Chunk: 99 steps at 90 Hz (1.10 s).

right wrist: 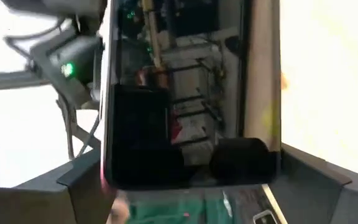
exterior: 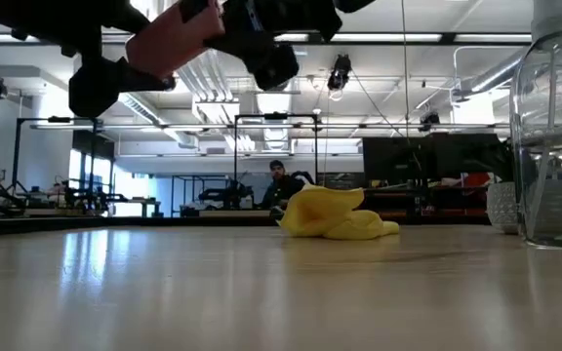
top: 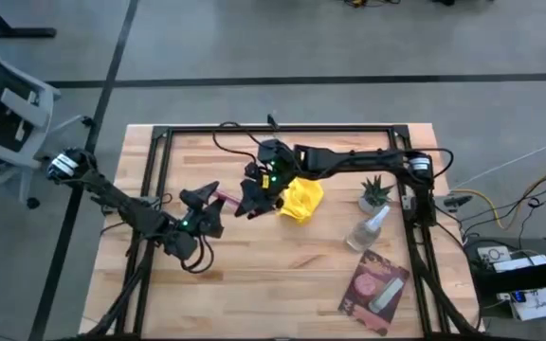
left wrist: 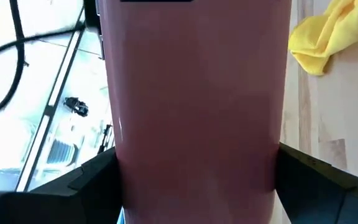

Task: Apply microfiber cloth
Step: Wipe the back of the pink cellphone with a microfiber cloth

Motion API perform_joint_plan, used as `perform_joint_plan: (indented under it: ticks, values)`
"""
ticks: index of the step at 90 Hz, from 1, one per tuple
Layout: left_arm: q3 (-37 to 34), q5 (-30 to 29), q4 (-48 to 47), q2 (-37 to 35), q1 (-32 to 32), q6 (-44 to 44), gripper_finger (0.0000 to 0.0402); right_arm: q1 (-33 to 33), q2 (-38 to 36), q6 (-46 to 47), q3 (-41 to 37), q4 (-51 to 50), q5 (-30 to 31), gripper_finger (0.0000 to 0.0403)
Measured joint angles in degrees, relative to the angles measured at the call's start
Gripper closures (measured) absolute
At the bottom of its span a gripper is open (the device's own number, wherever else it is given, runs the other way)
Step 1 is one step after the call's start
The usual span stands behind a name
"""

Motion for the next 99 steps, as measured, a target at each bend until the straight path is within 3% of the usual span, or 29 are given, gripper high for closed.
perform_joint_plan:
  ticks: [15,35,47,58,69,82,99]
  values:
    - [-0.3,0.4,-4.3,0.1,0.0,-2.5,0.0084,0.9,-2.8,-5.6,0.2,-7.2,0.9,0.0065]
    - [-1.4,4.0,-4.9,0.1,0.0,-10.3,0.0084,2.2,-7.8,-19.0,0.2,-21.1,11.9,0.0064]
    - [-2.2,19.1,-4.9,0.1,1.1,-22.4,0.0084,3.8,-11.0,-29.7,0.2,-34.3,27.4,0.0064]
    - [-2.3,36.5,-4.8,0.2,3.6,-34.6,0.0084,6.0,-12.0,-31.1,0.1,-46.3,46.6,0.0064]
    - [-2.3,45.1,-5.8,0.5,7.0,-43.1,0.0084,8.0,-11.7,-31.0,0.1,-52.8,60.1,0.0064]
    - [-2.3,52.3,-11.4,0.5,11.8,-51.2,0.0084,8.7,-11.6,-31.5,-1.1,-50.8,62.9,0.0064]
    - [-2.3,61.3,-18.8,0.5,17.0,-58.9,0.0084,9.1,-11.6,-46.9,-5.9,-42.0,66.0,0.0064]
